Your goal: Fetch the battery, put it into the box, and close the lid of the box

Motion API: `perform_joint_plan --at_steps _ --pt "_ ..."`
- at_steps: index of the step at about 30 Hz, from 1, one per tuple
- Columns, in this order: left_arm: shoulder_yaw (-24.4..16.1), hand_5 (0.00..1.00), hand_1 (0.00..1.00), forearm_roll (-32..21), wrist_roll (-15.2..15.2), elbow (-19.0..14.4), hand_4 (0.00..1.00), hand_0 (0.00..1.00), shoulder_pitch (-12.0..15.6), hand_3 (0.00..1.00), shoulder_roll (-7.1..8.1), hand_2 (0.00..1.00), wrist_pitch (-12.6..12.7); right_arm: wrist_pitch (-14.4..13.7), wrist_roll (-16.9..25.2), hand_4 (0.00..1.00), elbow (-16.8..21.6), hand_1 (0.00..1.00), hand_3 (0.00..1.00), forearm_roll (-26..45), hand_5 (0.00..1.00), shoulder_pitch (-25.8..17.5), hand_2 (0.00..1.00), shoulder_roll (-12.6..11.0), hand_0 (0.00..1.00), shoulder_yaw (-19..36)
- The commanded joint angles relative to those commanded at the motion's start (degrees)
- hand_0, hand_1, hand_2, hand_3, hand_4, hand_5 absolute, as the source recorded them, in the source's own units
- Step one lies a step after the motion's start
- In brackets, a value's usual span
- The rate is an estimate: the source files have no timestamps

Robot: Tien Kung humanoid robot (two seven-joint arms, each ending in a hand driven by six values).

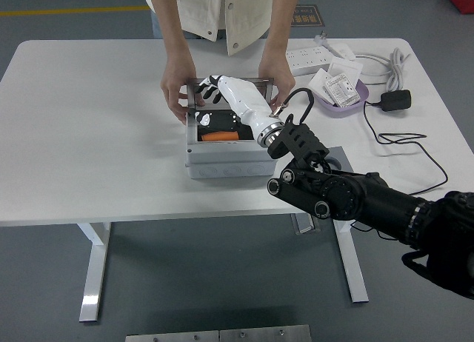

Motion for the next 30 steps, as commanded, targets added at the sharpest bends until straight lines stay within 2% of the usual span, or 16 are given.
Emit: perform_joint_plan --at_steps 4,8,15,22,24,25,30 --pt "-0.07 0.336 0.781 0.02 0.10 0.00 0.862 0.618 0.25 0.780 -0.09 0.749 -0.04 0.66 -0.98 0.793 2.90 0.544 0.688 -1.66 0.474 0.43 0.592 -1.04 0.706 2.42" --pt "0.21 0.335 0.781 -0.19 0.06 0.00 0.862 0.618 0.17 0.781 -0.10 0.748 -0.04 1.45 -1.73 0.793 3.29 0.511 0.668 -1.91 0.489 2.07 0.581 -1.79 0.678 3.00" --pt "0.37 0.330 0.781 0.11 0.16 0.00 0.861 0.618 -0.16 0.779 0.23 0.746 -0.13 2.77 -1.62 0.811 -1.02 0.503 0.669 2.64 0.504 5.98 0.574 -2.70 0.675 -1.17" --pt "-0.12 0.324 0.779 0.99 0.46 0.00 0.863 0.617 -0.27 0.778 0.72 0.744 -0.31 6.29 -2.67 0.812 -7.01 0.503 0.664 8.95 0.505 9.27 0.575 -2.91 0.675 -6.87" --pt "-0.35 0.324 0.779 1.30 0.57 0.00 0.863 0.617 -0.25 0.778 0.83 0.744 -0.35 6.93 -2.94 0.812 -8.02 0.503 0.664 10.03 0.505 9.88 0.575 -2.95 0.675 -7.75" --pt "-0.48 0.315 0.779 1.44 0.62 0.00 0.862 0.617 -0.25 0.778 0.87 0.744 -0.36 7.13 -3.02 0.815 -8.39 0.545 0.672 10.50 0.519 10.15 0.612 -2.96 0.687 -8.09" --pt "-0.59 0.315 0.779 1.68 0.67 0.00 0.862 0.617 -0.49 0.778 1.09 0.744 -0.43 7.57 -3.07 0.815 -9.74 0.545 0.672 12.37 0.519 11.17 0.612 -2.71 0.687 -9.39"
